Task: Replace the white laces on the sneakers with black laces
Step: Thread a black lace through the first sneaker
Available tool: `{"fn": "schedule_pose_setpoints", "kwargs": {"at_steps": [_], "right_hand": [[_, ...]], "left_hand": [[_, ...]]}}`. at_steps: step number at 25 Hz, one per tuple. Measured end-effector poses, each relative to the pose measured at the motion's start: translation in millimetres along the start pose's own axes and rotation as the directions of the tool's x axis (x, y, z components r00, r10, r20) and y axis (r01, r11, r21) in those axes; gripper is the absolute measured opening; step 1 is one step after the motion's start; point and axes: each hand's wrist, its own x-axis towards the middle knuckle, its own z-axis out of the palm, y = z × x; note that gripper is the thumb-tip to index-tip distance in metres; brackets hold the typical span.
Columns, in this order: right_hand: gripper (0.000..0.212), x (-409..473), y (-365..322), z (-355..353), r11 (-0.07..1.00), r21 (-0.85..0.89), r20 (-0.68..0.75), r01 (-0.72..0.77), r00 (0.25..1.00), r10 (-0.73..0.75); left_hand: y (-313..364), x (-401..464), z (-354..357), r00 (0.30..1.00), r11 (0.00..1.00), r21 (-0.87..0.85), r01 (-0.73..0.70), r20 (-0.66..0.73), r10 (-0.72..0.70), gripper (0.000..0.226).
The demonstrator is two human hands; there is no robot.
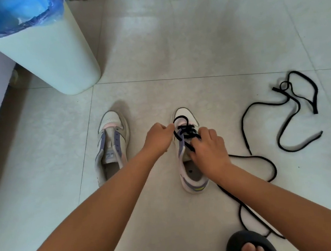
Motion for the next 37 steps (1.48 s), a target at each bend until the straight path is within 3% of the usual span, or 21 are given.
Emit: {"fn": "schedule_pose_setpoints", "kwargs": {"at_steps": [4,6,8,10,13,15,17,20,22,26,29,33,37], "right_hand": [[0.033,3,1,-9,0.990,0.137,-0.042,0.013,0.999,-0.008],[0.029,-7,10,-8,0.978,0.201,-0.065,0.055,0.997,-0.043],[0.019,-19,18,-6,0.940,0.342,-0.022,-0.011,1.000,0.020],[0.007,-27,21,-3,0.894,0.437,0.072,-0.099,0.995,0.075],[0.010,-29,15,-4,0.879,0.468,0.085,-0.088,0.995,0.055],[0.010,-29,9,-4,0.858,0.507,0.101,-0.084,0.994,0.038],[0.009,-31,5,-3,0.842,0.533,0.112,-0.083,0.993,0.027],[0.010,-40,5,-1,0.835,0.550,0.086,-0.033,0.996,-0.017],[0.004,-51,12,-3,0.855,0.514,-0.038,0.064,0.998,-0.052],[0.018,-97,41,-1,0.926,0.327,-0.223,0.190,0.967,-0.120],[0.030,-120,62,2,0.920,0.351,-0.260,0.174,0.962,-0.083],[0.032,-118,59,6,0.911,0.343,-0.247,0.228,0.958,-0.147],[0.020,-119,53,19,0.903,0.242,-0.091,0.354,0.935,-0.342]], "left_hand": [[10,9,16,0.998,0.996,-0.071,0.059,0.020,-0.058,0.025],[4,4,18,0.990,0.950,-0.282,0.130,-0.019,-0.141,0.021],[-7,-7,18,0.970,0.847,-0.484,0.219,0.014,-0.242,0.013],[-18,-24,20,0.968,0.794,-0.561,0.235,0.062,-0.242,0.006],[-33,-53,33,0.988,0.899,-0.419,0.129,0.134,-0.079,0.020],[-45,-74,48,0.980,0.956,-0.289,-0.052,0.170,0.105,0.036],[-57,-88,66,0.973,0.948,-0.257,-0.187,0.087,0.215,0.039],[-63,-81,81,0.986,0.944,-0.290,-0.156,-0.110,0.129,0.042],[-62,-70,83,0.982,0.950,-0.296,-0.098,-0.187,0.043,0.045],[-59,-49,60,0.969,0.962,-0.273,-0.004,-0.237,-0.063,0.050],[-58,-45,51,0.976,0.978,-0.198,-0.068,-0.216,0.024,0.052],[-57,-45,50,0.981,0.977,-0.205,-0.050,-0.196,0.009,0.051],[-54,-45,49,0.981,0.976,-0.210,-0.050,-0.193,0.009,0.053]]}}
